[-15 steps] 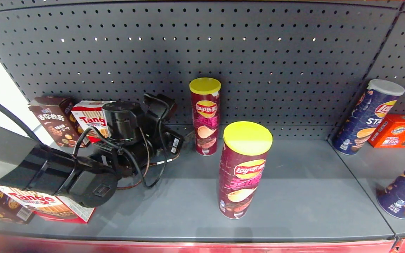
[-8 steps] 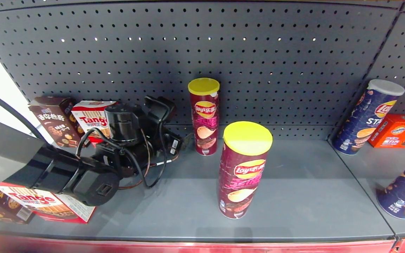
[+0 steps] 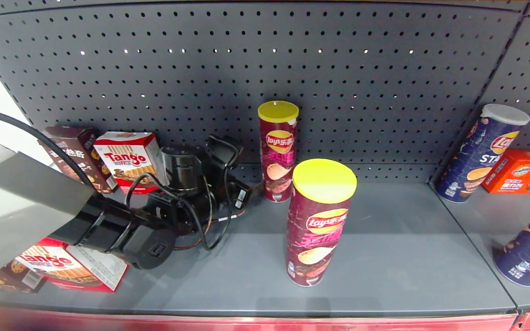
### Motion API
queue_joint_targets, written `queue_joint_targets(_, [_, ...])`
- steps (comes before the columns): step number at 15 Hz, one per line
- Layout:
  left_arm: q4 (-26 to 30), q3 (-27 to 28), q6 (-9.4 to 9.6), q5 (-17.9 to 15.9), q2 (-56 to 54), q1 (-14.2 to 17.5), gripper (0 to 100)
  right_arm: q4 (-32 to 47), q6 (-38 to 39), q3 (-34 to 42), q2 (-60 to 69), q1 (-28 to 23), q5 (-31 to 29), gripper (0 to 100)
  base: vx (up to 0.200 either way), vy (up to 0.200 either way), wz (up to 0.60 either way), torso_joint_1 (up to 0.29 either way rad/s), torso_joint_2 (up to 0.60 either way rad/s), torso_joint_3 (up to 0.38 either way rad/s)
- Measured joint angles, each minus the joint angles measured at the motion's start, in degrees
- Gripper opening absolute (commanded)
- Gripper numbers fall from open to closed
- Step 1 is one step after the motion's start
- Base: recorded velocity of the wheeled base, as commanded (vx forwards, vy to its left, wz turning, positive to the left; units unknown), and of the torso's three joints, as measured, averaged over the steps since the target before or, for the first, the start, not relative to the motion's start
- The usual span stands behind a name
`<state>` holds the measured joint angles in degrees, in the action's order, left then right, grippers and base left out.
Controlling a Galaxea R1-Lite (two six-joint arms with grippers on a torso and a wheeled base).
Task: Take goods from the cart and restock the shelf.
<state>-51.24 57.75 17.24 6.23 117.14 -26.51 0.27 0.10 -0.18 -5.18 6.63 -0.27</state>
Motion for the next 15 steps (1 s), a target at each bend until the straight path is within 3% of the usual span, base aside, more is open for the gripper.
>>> queue_joint_targets(8, [0.02,2.91,-0.02,0.99,2.10,-2.62,100,0.00,0.00,0.00,0.00,0.00,0.02,100,0.000,0.000,0.00,0.000,0.00,0.000])
queue_joint_targets(15, [-0.44,2.30,0.22,1.27,0.98,-2.78,100,0.00,0.00,0.00,0.00,0.04,0.00,100,0.000,0.000,0.00,0.000,0.00,0.000])
